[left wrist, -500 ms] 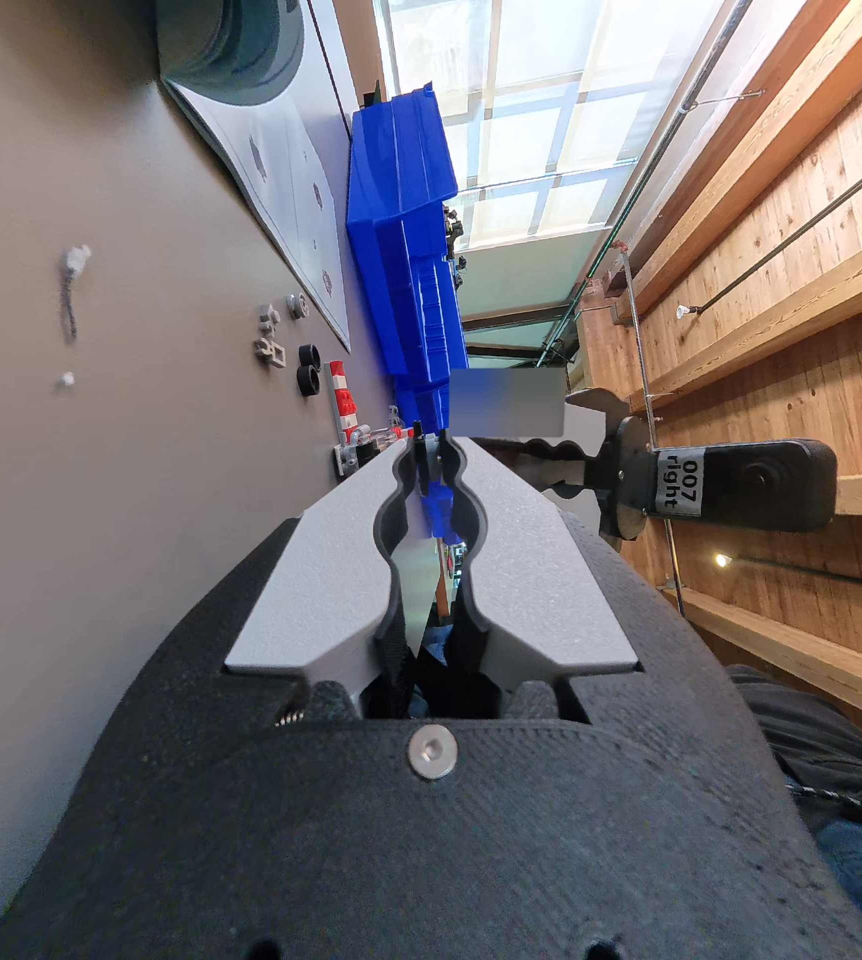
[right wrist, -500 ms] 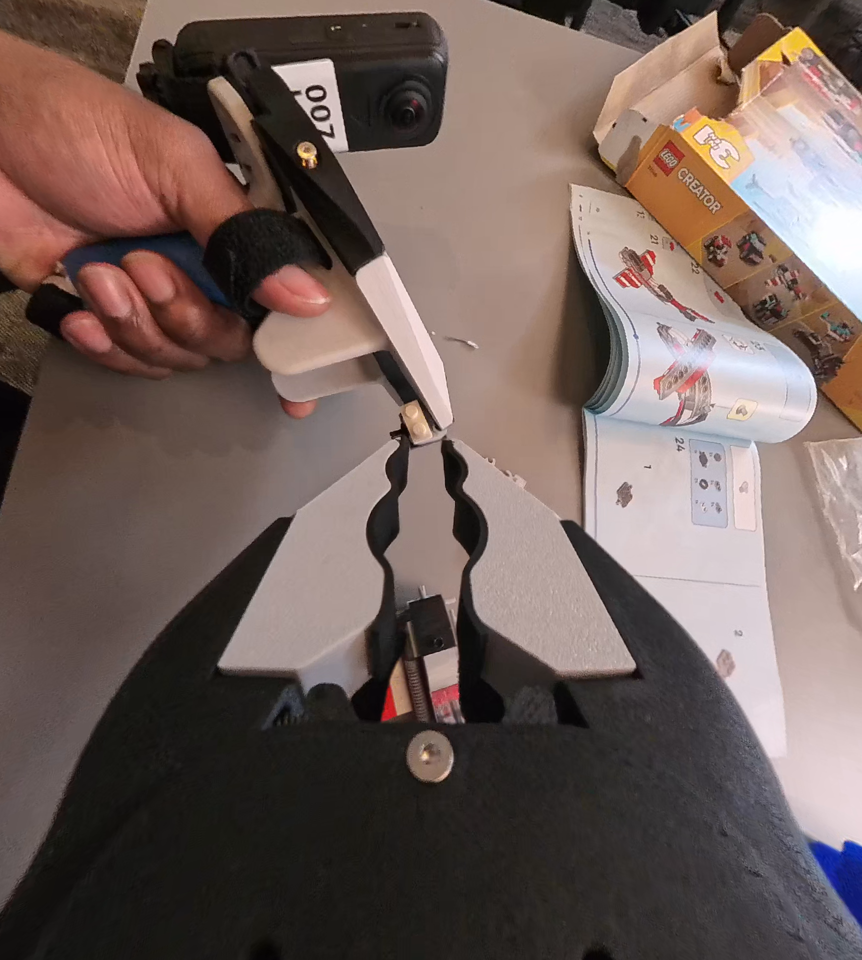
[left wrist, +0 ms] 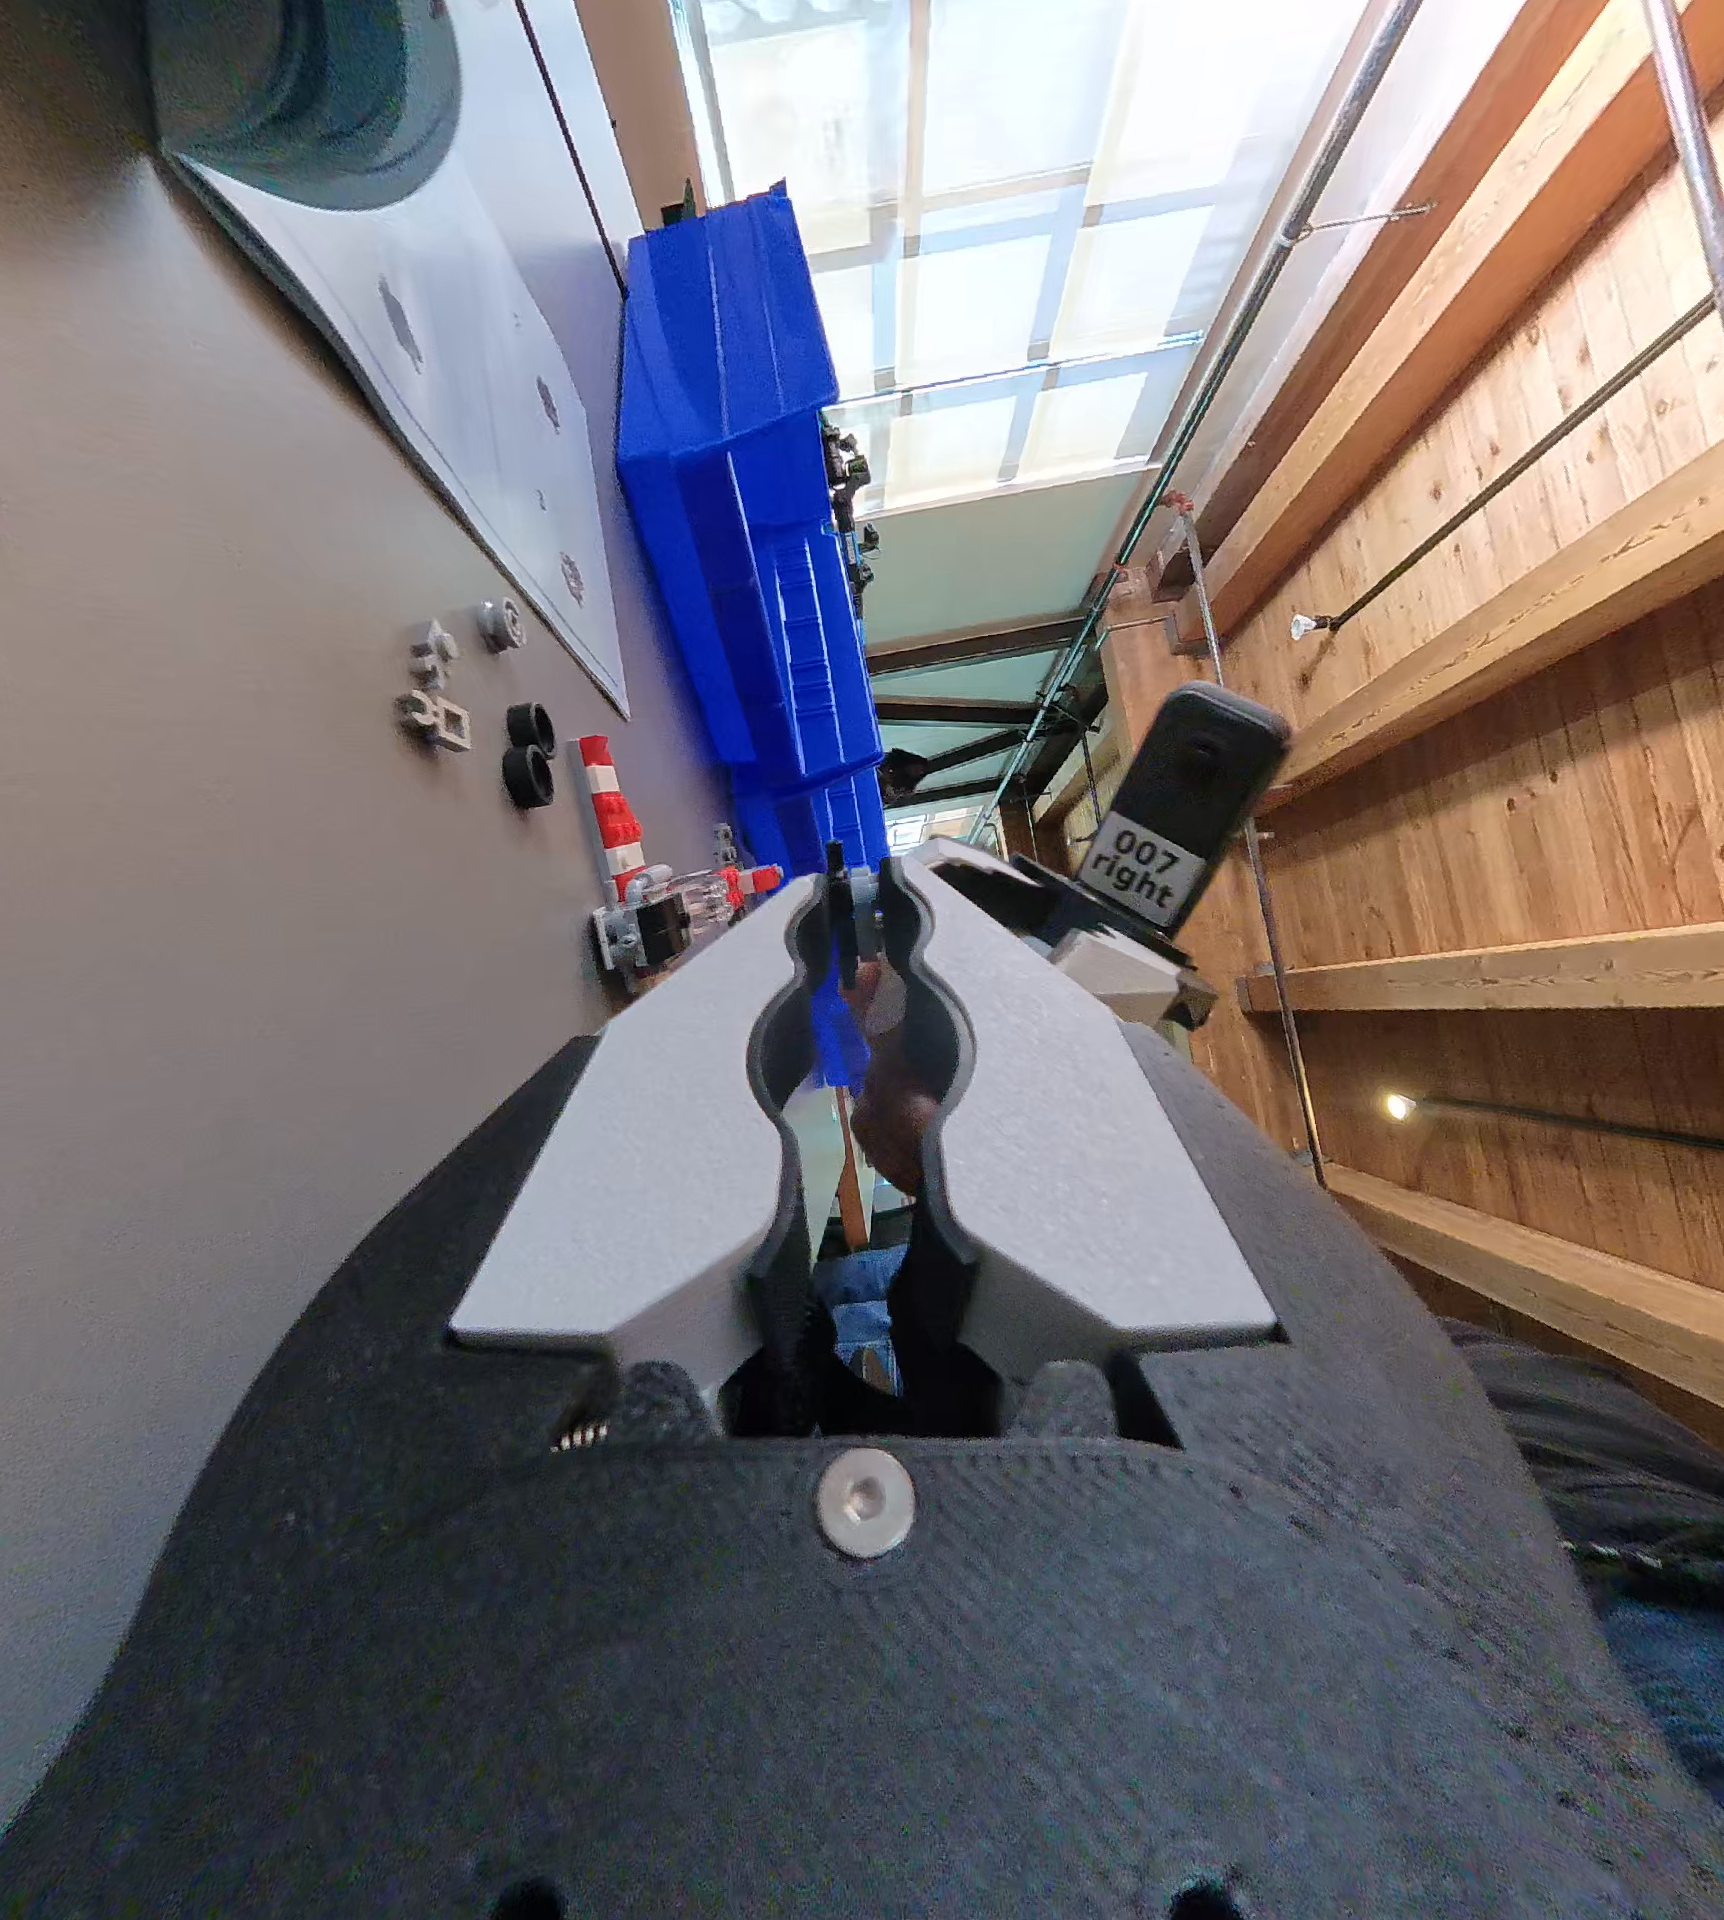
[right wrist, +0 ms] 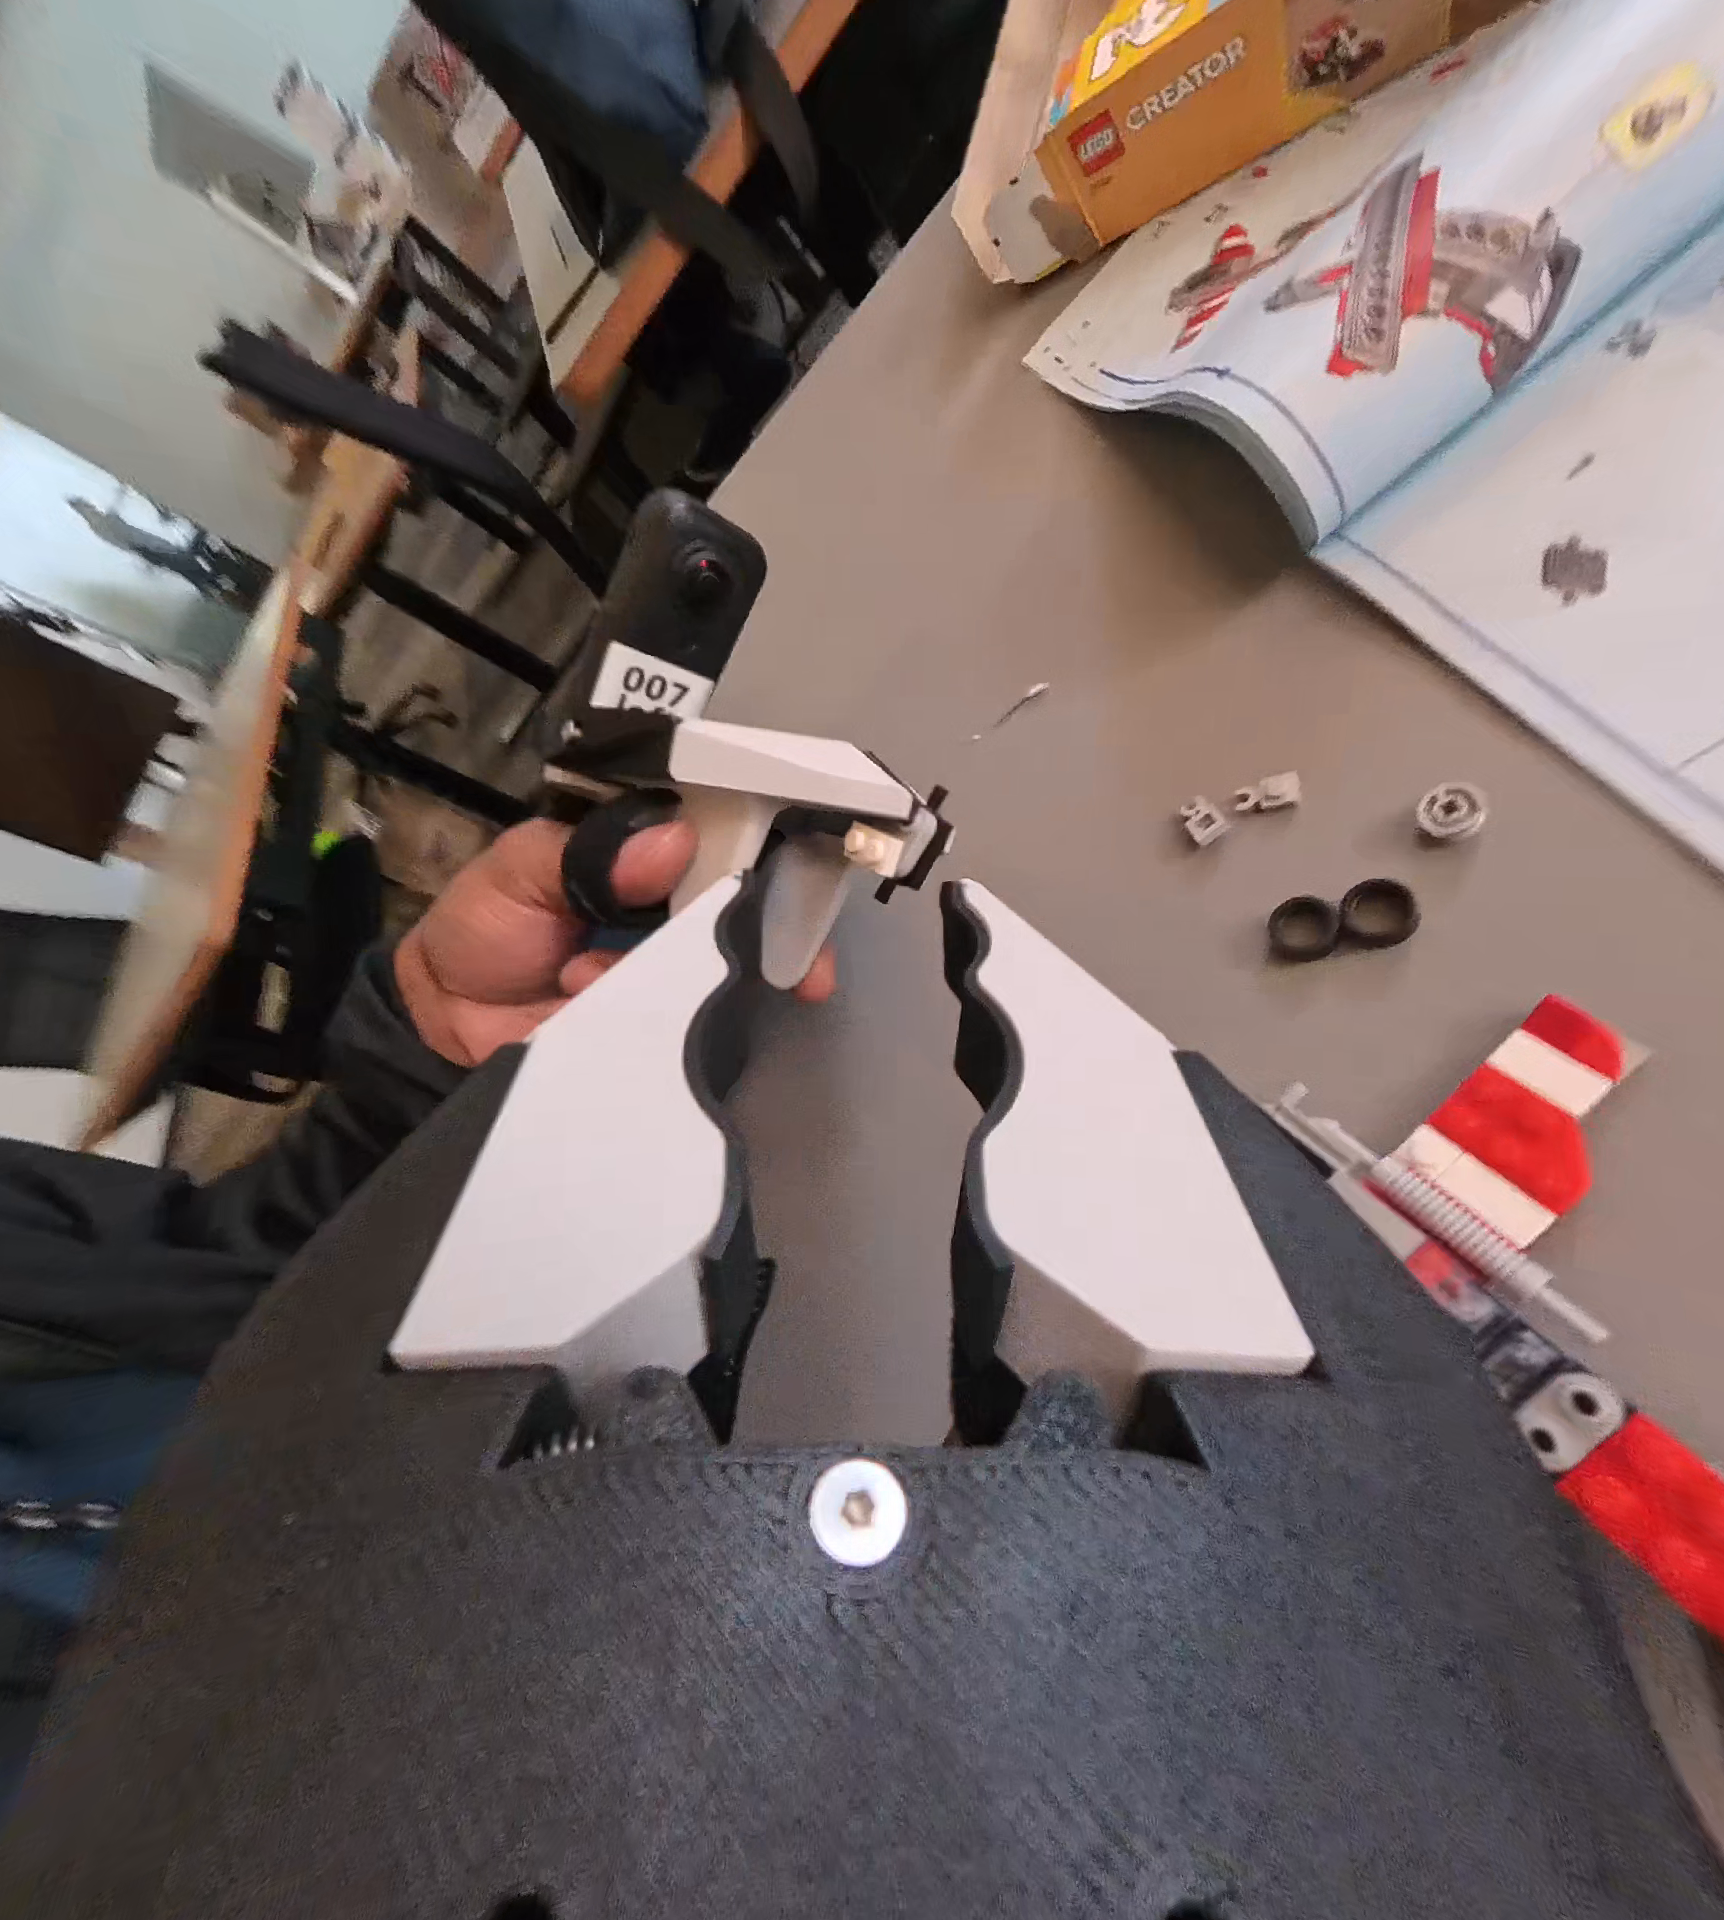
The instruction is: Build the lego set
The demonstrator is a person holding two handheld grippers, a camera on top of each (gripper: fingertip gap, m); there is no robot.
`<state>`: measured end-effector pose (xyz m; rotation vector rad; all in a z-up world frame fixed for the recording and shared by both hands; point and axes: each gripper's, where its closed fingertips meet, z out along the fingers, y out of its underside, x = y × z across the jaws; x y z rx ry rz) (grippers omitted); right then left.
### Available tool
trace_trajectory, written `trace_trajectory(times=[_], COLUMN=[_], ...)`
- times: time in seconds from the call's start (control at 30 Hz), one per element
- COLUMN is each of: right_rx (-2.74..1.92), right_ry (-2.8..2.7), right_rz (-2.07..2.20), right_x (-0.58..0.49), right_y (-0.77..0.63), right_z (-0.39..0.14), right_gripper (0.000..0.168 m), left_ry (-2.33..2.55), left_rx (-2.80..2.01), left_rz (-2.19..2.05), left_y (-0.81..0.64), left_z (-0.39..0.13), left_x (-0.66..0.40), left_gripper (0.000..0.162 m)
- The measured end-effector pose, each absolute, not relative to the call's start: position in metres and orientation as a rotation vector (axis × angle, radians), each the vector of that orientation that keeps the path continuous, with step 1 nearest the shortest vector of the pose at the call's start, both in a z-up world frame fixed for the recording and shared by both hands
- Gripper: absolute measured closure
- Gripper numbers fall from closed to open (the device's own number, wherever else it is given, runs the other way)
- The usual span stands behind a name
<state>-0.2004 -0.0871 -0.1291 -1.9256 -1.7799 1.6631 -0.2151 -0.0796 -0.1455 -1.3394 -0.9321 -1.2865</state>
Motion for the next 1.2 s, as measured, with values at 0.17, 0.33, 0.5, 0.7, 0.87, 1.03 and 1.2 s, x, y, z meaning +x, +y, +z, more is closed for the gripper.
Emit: trace_trajectory(times=[0.17, 0.33, 0.5, 0.7, 0.87, 1.03, 1.2], right_rx=[-2.083, -2.140, -2.161, -2.118, -2.058, -2.001, -1.957], right_ry=[-1.653, -1.588, -1.556, -1.530, -1.560, -1.608, -1.643], right_rz=[1.769, 1.862, 1.899, 2.001, 2.058, 2.072, 2.092], right_x=[-0.203, -0.206, -0.208, -0.208, -0.206, -0.204, -0.201], right_y=[-0.088, -0.093, -0.093, -0.095, -0.098, -0.101, -0.103], right_z=[-0.135, -0.136, -0.138, -0.130, -0.121, -0.115, -0.110], right_gripper=[0.131, 0.132, 0.141, 0.148, 0.154, 0.154, 0.155], left_ry=[-0.906, -0.886, -0.860, -0.806, -0.752, -0.688, -0.620], left_rx=[-1.338, -1.341, -1.348, -1.352, -1.342, -1.358, -1.381], left_rz=[-1.294, -1.295, -1.291, -1.263, -1.266, -1.246, -1.212], left_y=[-0.078, -0.077, -0.077, -0.077, -0.078, -0.081, -0.083], left_z=[-0.139, -0.135, -0.131, -0.124, -0.116, -0.110, -0.104], left_x=[-0.210, -0.207, -0.204, -0.203, -0.201, -0.198, -0.195], left_gripper=[0.154, 0.154, 0.154, 0.154, 0.154, 0.154, 0.153])
